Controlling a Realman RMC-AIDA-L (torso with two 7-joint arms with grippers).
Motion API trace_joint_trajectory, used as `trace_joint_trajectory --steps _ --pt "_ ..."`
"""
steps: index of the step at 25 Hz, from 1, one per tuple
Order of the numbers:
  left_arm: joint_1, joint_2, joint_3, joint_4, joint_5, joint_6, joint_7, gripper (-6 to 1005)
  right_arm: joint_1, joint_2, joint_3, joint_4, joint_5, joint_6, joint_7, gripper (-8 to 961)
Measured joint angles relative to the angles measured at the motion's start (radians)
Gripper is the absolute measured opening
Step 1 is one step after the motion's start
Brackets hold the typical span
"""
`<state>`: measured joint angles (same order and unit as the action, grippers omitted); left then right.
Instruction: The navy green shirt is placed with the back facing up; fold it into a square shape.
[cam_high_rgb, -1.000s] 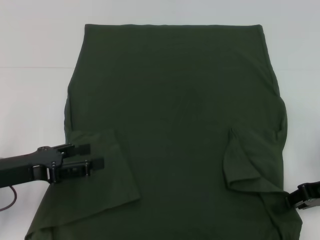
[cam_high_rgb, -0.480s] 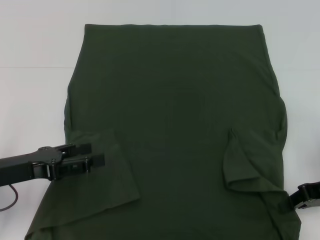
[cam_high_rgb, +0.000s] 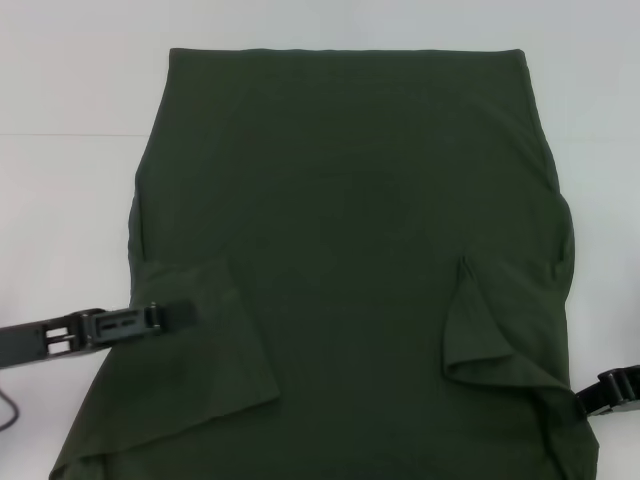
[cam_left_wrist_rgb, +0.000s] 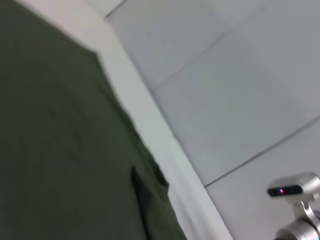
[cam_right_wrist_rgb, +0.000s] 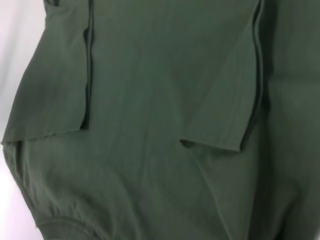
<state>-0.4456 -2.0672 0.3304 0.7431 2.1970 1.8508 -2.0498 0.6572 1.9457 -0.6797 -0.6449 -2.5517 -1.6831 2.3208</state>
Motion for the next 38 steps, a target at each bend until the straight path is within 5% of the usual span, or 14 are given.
trace_joint_trajectory --steps 5,9,12,38 --pt "-0.003 0.046 -0.018 0.052 0.118 0.017 -0.21 860 -0.006 0.008 0.034 0.006 0.002 0.008 -0.02 0" --pt "-0.038 0.103 -0.121 0.086 0.307 0.073 -0.308 859 -0.012 0.011 0.039 0.0 0.004 0.018 -0.044 0" --pt "-0.039 0.117 -0.176 0.116 0.415 0.116 -0.339 859 -0.013 0.019 0.045 -0.001 0.01 0.02 -0.058 0" --pt "0.027 0.088 -0.144 0.099 0.576 -0.025 -0.298 861 -0.01 0.025 0.062 -0.002 0.041 -0.007 -0.092 1"
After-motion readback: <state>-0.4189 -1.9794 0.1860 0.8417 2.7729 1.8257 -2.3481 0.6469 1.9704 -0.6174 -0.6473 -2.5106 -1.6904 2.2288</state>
